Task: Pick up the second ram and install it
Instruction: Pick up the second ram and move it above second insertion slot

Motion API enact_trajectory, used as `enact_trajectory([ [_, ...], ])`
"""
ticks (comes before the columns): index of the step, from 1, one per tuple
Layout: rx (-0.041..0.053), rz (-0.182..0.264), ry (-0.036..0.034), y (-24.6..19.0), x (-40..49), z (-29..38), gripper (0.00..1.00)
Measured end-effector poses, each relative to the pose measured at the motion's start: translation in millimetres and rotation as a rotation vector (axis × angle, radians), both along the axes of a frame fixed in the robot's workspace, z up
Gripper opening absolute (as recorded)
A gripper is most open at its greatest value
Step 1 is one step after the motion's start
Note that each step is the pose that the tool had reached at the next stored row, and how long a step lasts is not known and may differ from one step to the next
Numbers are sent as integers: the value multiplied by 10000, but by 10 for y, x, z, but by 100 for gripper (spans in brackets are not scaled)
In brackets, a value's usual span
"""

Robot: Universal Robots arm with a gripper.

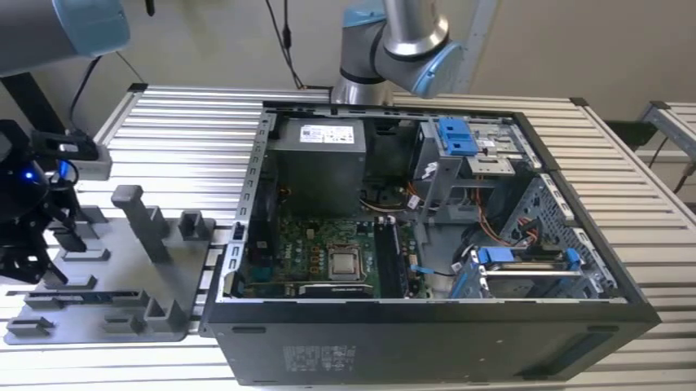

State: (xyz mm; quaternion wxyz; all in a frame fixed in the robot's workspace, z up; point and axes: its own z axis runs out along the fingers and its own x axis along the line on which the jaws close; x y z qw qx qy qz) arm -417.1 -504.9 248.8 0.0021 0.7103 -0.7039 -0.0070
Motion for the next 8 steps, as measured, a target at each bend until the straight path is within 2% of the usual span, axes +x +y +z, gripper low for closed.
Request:
enact_trajectory([
  [8,0,-1,0,-31,0,-122,54],
])
